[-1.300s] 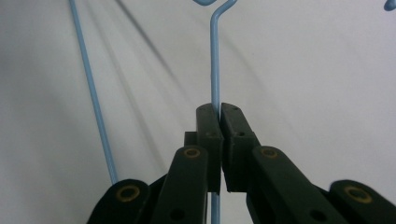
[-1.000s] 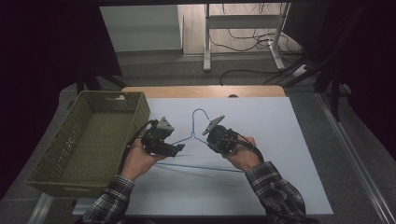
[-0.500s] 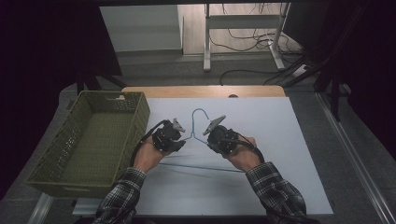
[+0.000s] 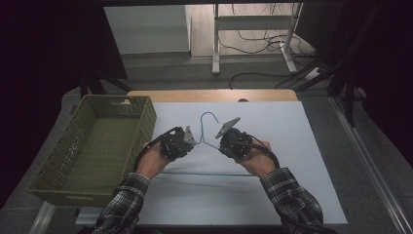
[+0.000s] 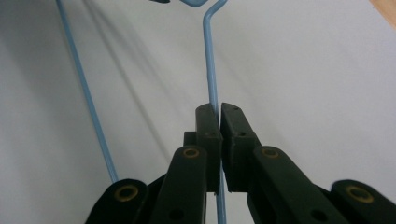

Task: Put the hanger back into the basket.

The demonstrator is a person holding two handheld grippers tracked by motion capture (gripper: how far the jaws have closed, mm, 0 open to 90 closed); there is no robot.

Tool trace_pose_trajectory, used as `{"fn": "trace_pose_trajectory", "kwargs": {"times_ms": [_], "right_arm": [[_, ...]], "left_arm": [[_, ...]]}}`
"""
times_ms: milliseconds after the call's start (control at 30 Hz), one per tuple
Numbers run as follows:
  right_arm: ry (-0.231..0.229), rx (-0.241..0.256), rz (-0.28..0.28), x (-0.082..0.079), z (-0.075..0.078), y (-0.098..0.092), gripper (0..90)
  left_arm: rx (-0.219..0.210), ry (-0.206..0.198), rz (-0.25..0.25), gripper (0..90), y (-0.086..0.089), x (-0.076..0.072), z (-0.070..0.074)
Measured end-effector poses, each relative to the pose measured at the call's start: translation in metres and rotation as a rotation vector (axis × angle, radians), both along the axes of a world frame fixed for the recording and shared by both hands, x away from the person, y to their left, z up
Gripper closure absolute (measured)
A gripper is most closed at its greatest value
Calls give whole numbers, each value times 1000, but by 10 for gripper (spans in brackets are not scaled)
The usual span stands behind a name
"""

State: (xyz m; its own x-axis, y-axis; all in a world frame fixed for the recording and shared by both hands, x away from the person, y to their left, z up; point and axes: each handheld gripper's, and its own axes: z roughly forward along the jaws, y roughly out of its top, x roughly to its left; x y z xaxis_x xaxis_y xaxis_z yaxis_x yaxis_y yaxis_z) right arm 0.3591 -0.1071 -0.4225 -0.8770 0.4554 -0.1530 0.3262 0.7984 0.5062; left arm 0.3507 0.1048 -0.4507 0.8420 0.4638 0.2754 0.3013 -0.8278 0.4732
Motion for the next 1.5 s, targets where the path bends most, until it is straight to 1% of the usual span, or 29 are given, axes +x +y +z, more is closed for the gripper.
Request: {"fn": "trace_pose_trajectory", "kwargs": {"times_ms": [100, 200, 333, 467, 500, 567, 600, 633, 667, 733, 767, 800, 833, 900, 967, 1000, 1100, 1133, 1200, 1233, 1267, 1300, 1333, 1367, 1400, 1433, 1467, 1500], "right_arm": [[-2, -4, 0, 1, 2, -2, 857], [1, -7, -2, 2, 3, -5, 848], [2, -11, 0, 4, 4, -7, 836], [5, -18, 2, 4, 5, -8, 817], [5, -20, 2, 5, 5, -8, 791], [0, -20, 3, 5, 5, -9, 725], [-11, -20, 1, 5, 6, -9, 688], [-16, -19, -2, 5, 7, -9, 674], [-24, -17, -2, 5, 7, -8, 643], [-39, -17, -1, 5, 8, -6, 610], [-45, -24, 12, 5, 8, -4, 602], [-45, -29, 20, 4, 8, -2, 598], [-47, -31, 23, 4, 7, 0, 599], [-61, -49, 30, 2, 5, 6, 612], [-75, -59, 34, 0, 3, 9, 657], [-94, -64, 33, 0, 2, 12, 693], [-105, -69, 47, -2, 2, 14, 818], [-102, -69, 52, -3, 3, 14, 832], [-113, -87, 91, -6, 3, 14, 862], [-124, -93, 108, -8, 2, 13, 866], [-128, -85, 118, -9, 3, 12, 867], [-127, -73, 125, -10, 3, 11, 868], [-135, -56, 142, -11, 5, 8, 869], [-140, -46, 150, -12, 6, 6, 870], [-148, -33, 163, -12, 8, 3, 870], [-163, -20, 177, -14, 12, 0, 871], [-163, -20, 177, -14, 12, 0, 871], [-172, -21, 185, -15, 13, -2, 871]], "left_arm": [[-3, -9, -11, 867, -1, -2, 2], [-7, -8, -23, 870, -2, -3, 6], [-9, -2, -30, 872, -3, -4, 9], [-20, 16, -31, 873, -4, -5, 11], [-27, 24, -25, 873, -3, -5, 11], [-28, 26, -22, 874, -3, -5, 12], [-29, 28, -18, 874, -3, -6, 13], [-30, 33, -17, 874, -3, -6, 13], [-31, 36, -18, 875, -3, -6, 13], [-31, 43, -25, 875, -4, -7, 14], [-37, 45, -23, 874, -5, -8, 14], [-34, 43, -22, 875, -6, -8, 15], [-41, 51, -23, 874, -7, -9, 15], [-41, 52, -26, 874, -9, -10, 17], [-49, 57, -27, 874, -12, -12, 18], [-56, 60, -27, 874, -13, -12, 19], [-70, 58, -32, 874, -16, -14, 21], [-69, 50, -35, 873, -16, -15, 22], [-70, 52, -42, 870, -15, -15, 24], [-77, 68, -45, 868, -14, -15, 24], [-86, 77, -50, 866, -13, -15, 25], [-110, 73, -52, 859, -11, -16, 26], [-113, 72, -58, 844, -9, -16, 28], [-137, 95, -66, 809, -7, -16, 30], [-162, 104, -70, 746, -4, -17, 33], [-184, 107, -66, 638, -2, -18, 35], [-200, 127, -73, 638, 0, -18, 38], [-215, 136, -81, 602, 2, -18, 40]]}}
